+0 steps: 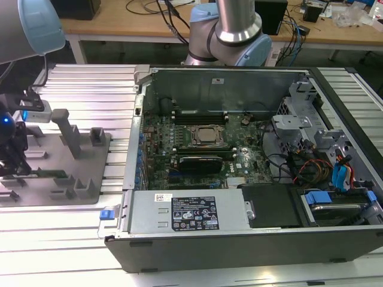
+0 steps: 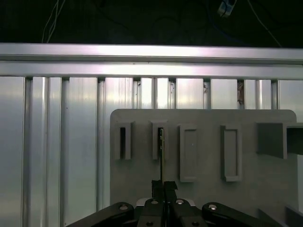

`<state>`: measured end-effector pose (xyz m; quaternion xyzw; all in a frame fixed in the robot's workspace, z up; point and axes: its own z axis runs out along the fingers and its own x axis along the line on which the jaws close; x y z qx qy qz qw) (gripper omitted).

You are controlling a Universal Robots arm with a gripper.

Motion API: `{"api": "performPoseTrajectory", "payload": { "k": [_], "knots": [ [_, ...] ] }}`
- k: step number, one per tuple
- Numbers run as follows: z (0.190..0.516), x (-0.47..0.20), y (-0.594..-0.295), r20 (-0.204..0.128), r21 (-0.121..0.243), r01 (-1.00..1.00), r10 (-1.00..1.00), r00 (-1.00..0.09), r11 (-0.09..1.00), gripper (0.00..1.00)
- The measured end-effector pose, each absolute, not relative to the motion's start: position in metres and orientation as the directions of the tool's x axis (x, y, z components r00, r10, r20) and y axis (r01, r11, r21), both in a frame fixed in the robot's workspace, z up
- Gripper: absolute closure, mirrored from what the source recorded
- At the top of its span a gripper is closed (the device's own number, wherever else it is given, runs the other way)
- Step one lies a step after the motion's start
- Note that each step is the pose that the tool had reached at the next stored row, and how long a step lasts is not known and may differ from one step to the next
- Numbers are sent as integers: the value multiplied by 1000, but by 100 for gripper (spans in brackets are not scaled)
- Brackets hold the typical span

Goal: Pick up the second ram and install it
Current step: 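Pick up the second ram and move it above second insertion slot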

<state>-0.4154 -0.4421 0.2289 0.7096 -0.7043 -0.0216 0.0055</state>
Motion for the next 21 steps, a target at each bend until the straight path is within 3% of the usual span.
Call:
{"api": "performPoseTrajectory", "payload": {
  "k": [21],
  "knots": [
    [257, -415, -442, -23, 38, -999, -1000, 7, -8, 91]
  ]
}}
